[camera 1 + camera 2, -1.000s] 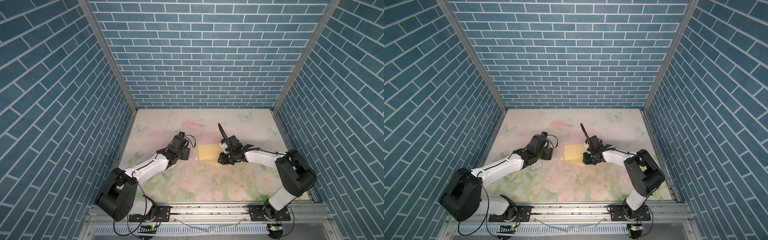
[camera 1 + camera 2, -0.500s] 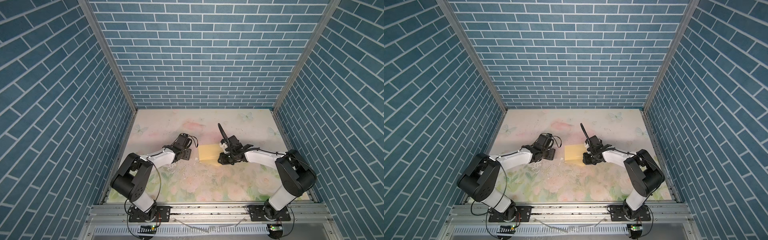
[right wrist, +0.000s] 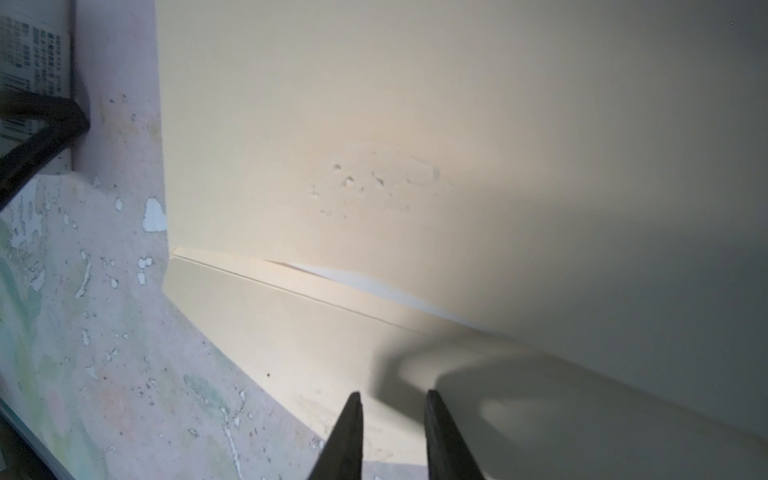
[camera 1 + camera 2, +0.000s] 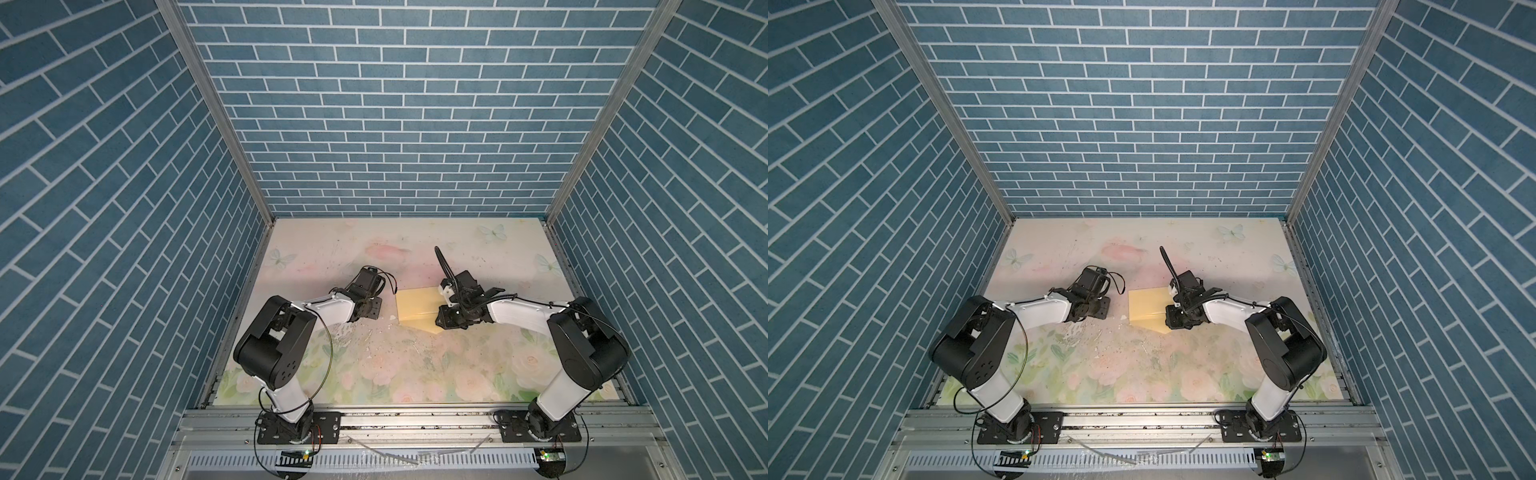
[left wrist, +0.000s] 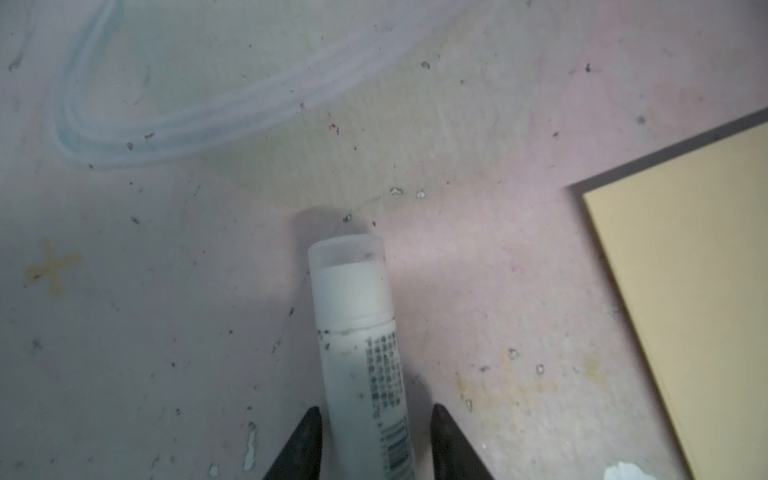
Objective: Place the letter into the envelope and seal it
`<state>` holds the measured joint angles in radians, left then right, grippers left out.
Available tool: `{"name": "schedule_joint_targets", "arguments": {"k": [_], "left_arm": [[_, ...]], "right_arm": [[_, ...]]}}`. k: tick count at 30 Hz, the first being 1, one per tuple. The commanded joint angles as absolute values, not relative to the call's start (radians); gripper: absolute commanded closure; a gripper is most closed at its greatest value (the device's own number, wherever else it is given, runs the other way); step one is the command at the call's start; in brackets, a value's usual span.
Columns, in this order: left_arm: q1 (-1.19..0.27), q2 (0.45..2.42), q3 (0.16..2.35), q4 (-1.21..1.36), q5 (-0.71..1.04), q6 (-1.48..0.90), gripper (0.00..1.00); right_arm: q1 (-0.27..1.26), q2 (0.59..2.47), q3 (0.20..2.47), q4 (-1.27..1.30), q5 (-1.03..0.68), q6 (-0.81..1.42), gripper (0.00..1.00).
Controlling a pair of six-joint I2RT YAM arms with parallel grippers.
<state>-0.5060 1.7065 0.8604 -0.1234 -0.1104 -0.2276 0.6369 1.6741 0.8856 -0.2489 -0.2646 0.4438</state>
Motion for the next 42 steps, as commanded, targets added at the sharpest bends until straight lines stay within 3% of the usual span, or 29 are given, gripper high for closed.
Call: {"name": "schedule_joint_targets", "arguments": {"k": [1,4,10,15,24,32,42], "left_arm": [[-0.496,1.736,0.876,-0.116,-0.105,-0.223,0.62],[-0.492,1.751,0.876,-0.113,-0.099,-0.224,0.67],[-0.488,1.757,0.876,-0.106,-0.085,-0.224,0.88],[-0.488,1.693,0.849,-0.047,-0.027,-0.182,0.96],[-0.488,1.470,0.727,0.180,0.160,-0.070,1.00],[-0.492,1.297,0.514,0.564,0.328,0.005,1.00],[-0.503,1.275,0.380,0.866,0.423,0.045,1.00]], "right_arm": [[0.641,1.693,0.922,-0.272,-0.253,0.413,0.72],[0.641,1.693,0.925,-0.275,-0.253,0.413,0.72],[0.641,1.685,0.937,-0.282,-0.255,0.413,0.68],[0.641,1.643,0.972,-0.304,-0.245,0.392,0.58],[0.639,1.452,1.050,-0.356,-0.198,0.331,0.28],[0.640,1.353,1.164,-0.382,-0.309,0.311,0.24],[0.659,1.431,1.257,-0.324,-0.485,0.403,0.24]]}}
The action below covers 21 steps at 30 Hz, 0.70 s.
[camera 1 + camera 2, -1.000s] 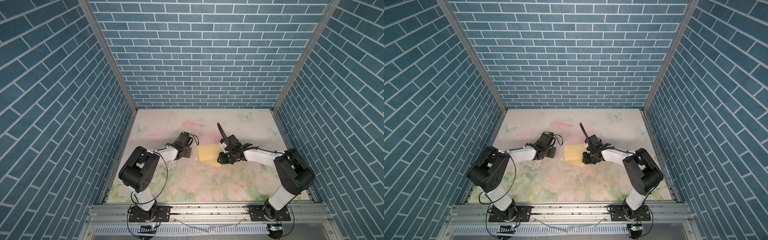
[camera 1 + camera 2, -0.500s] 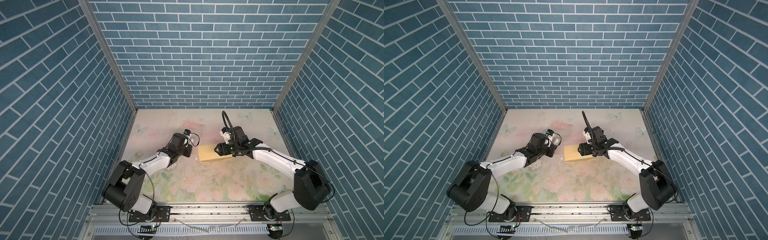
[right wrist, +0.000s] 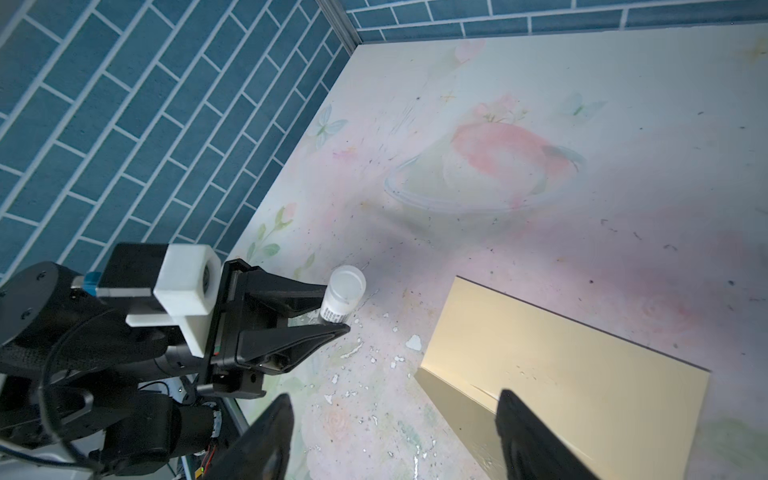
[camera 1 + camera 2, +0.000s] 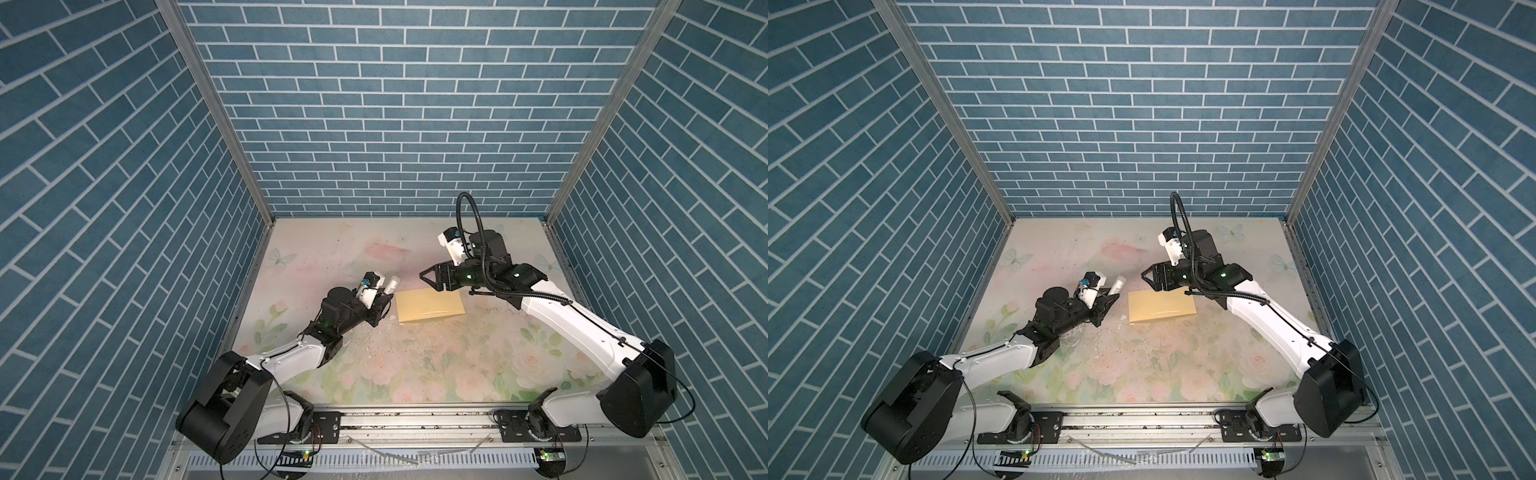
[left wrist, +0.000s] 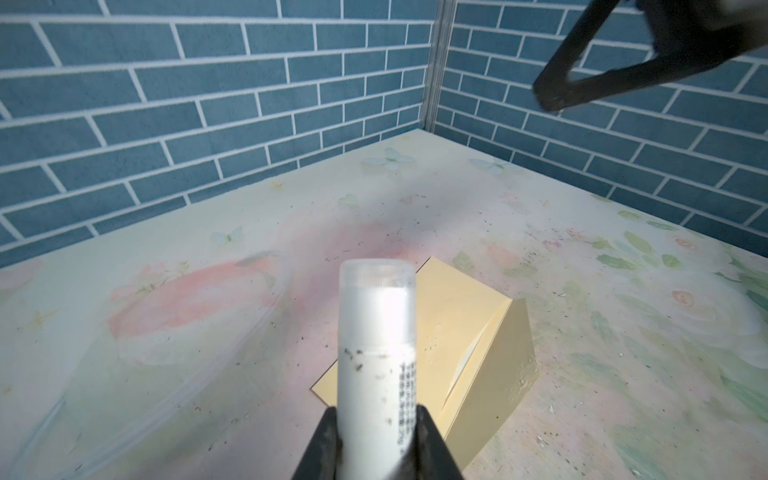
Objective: Place the letter into the envelope and seal it
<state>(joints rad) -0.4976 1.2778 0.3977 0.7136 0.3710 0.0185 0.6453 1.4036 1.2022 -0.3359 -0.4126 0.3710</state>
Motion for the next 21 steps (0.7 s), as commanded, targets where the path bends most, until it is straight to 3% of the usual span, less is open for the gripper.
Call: {"name": "schedule_joint_targets", "arguments": {"k": [1,10,21], "left_arm": [[-0.505,1.279,0.373,0.884,0.432,0.049,1.00],[-0.520,1.296,0.361,0.937,0.451,0.057,1.00],[-0.532,1.296,0.363,0.928,0.448,0.067,1.00]], "right_arm": [[0.665,1.440,1.266,-0.322,-0.492,0.407,0.24],[0.709,1.511,1.322,-0.309,-0.514,0.422,0.26],[0.728,1.590,1.385,-0.301,-0.539,0.442,0.42]]}}
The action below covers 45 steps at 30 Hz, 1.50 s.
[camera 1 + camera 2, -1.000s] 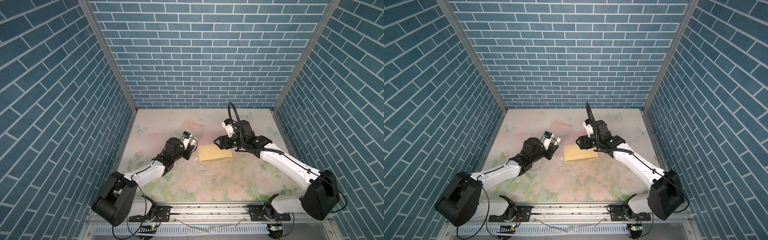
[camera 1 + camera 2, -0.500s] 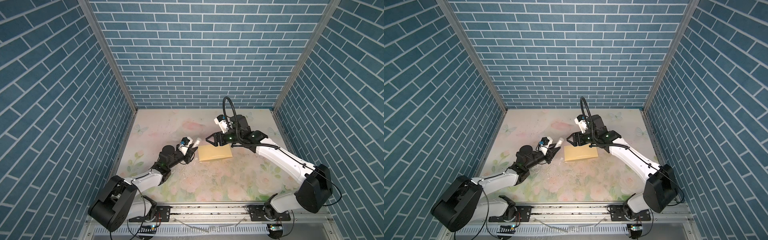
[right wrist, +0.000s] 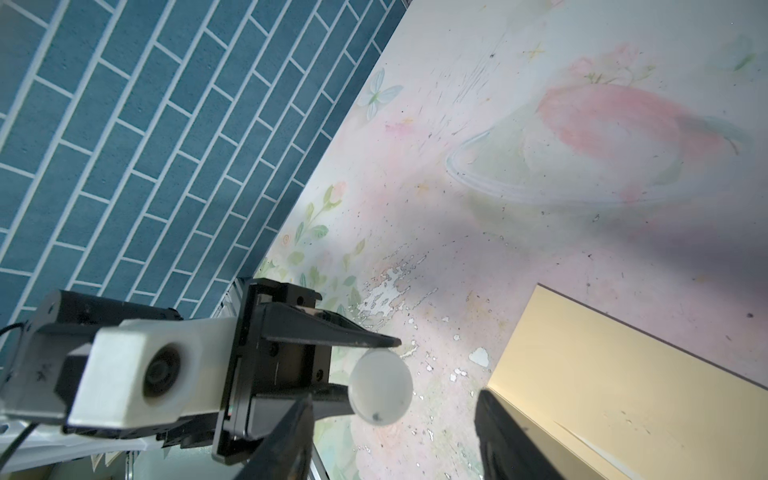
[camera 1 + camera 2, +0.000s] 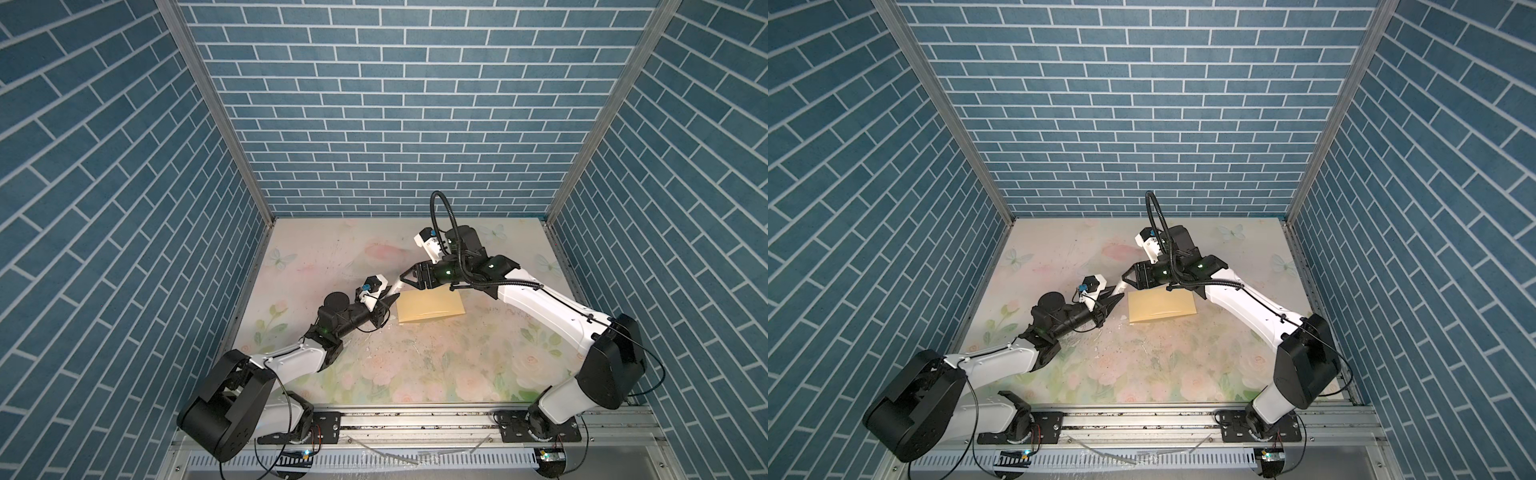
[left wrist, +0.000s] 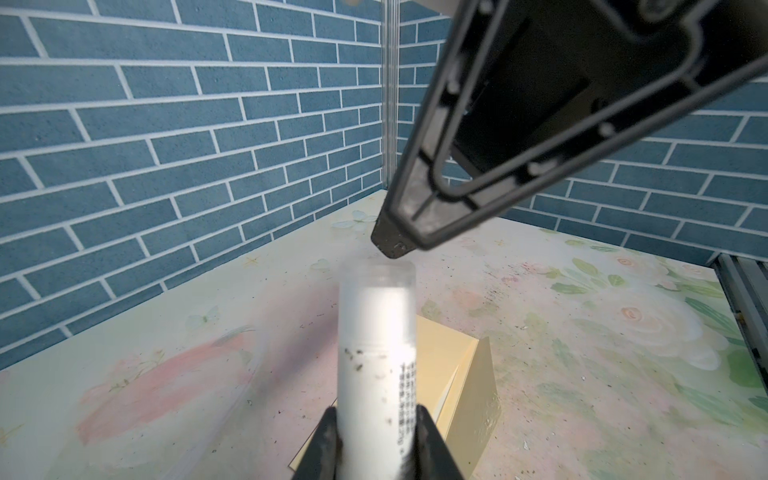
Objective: Place the letter into the envelope and seal it
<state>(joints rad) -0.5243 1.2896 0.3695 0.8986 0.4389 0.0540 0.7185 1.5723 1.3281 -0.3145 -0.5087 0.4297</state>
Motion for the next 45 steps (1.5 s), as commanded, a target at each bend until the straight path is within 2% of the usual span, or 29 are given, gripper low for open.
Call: {"name": "schedule_joint_targets", "arguments": {"k": [1,14,24,28,45], "left_arm": [[-0.531,1.296,0.363,0.926,0.448,0.069,1.00],[-0.534,1.296,0.365,0.915,0.453,0.072,1.00],[-0.537,1.298,0.366,0.899,0.457,0.081,1.00],[-0.538,1.300,0.366,0.896,0.462,0.084,1.00],[-0.548,1.318,0.366,0.890,0.465,0.095,1.00]], "right_arm": [[0.730,1.595,1.388,-0.302,-0.544,0.443,0.43],[0.745,1.638,1.403,-0.303,-0.567,0.445,0.60],[0.747,1.646,1.408,-0.310,-0.558,0.446,0.82],[0.745,1.643,1.408,-0.320,-0.555,0.441,0.88],[0.679,1.554,1.379,-0.324,-0.549,0.419,0.93]]}}
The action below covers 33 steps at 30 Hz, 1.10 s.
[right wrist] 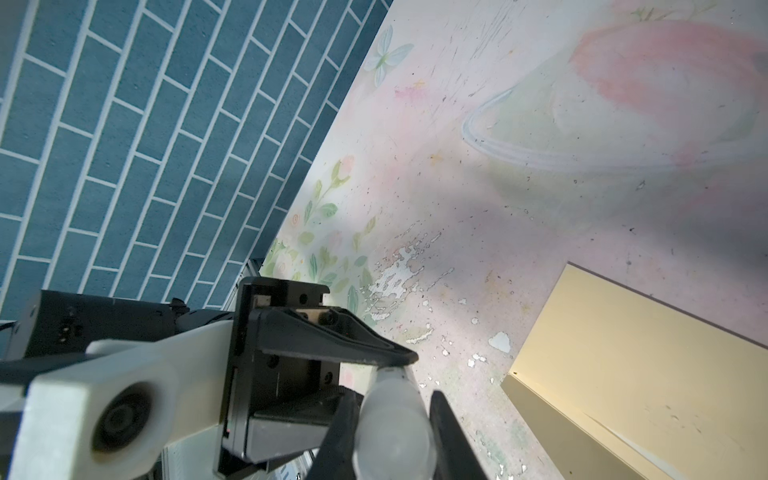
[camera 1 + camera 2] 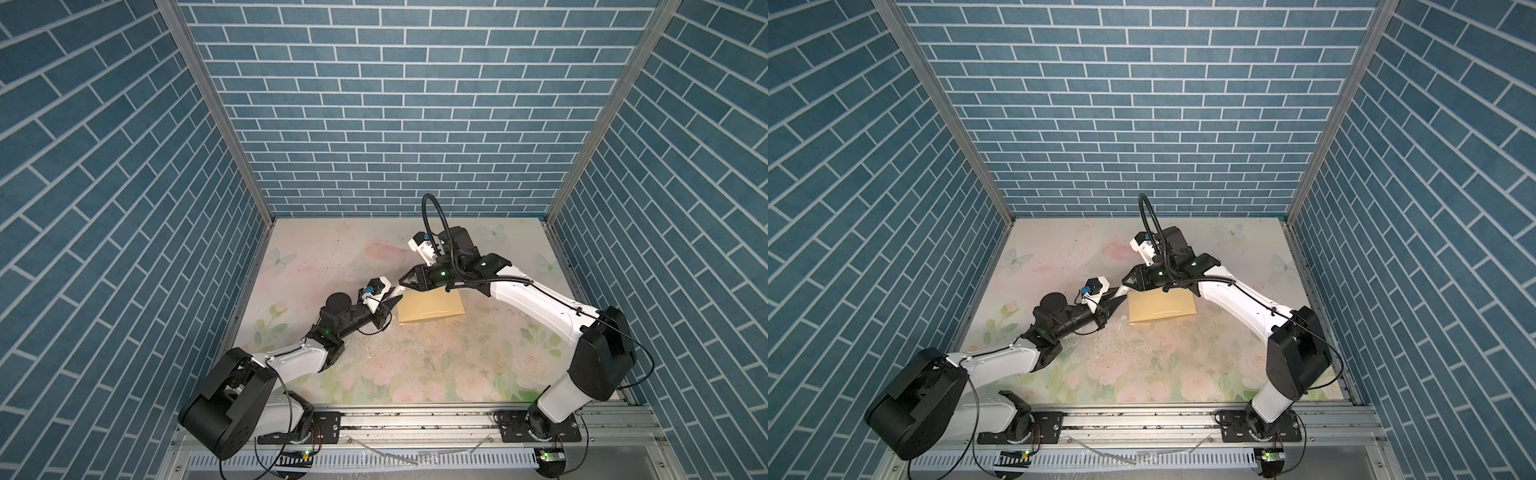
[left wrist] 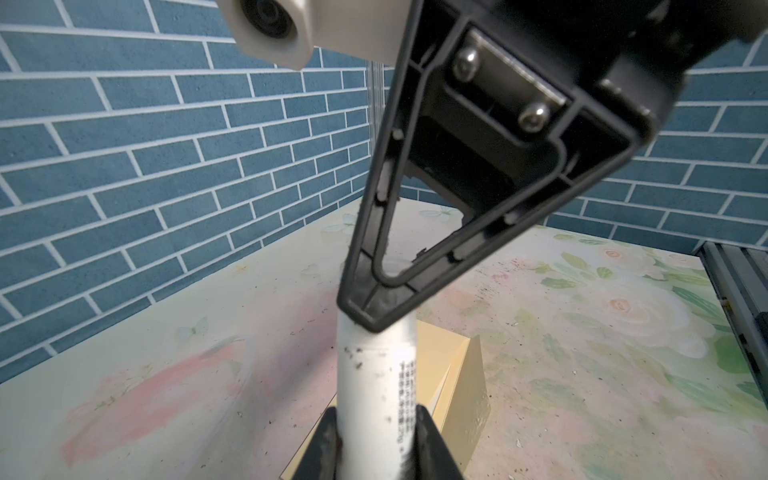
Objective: Place the letter into the envelope and seal it
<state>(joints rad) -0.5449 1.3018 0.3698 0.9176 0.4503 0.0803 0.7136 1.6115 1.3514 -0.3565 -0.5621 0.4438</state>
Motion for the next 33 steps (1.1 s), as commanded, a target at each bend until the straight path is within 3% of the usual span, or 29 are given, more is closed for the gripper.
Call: {"name": "schedule_joint_targets", "arguments": {"k": [1,26,33], "left_arm": [[-0.549,1.318,0.367,0.893,0.466,0.095,1.00],[-0.555,1.329,0.371,0.890,0.477,0.097,1.00],[-0.558,1.318,0.374,0.883,0.471,0.094,1.00]], "right_arm": [[0.675,1.550,1.375,-0.319,-0.551,0.423,0.93],[0.624,1.514,1.347,-0.295,-0.567,0.398,0.95],[0.537,1.511,1.327,-0.435,-0.265,0.329,0.95]]}}
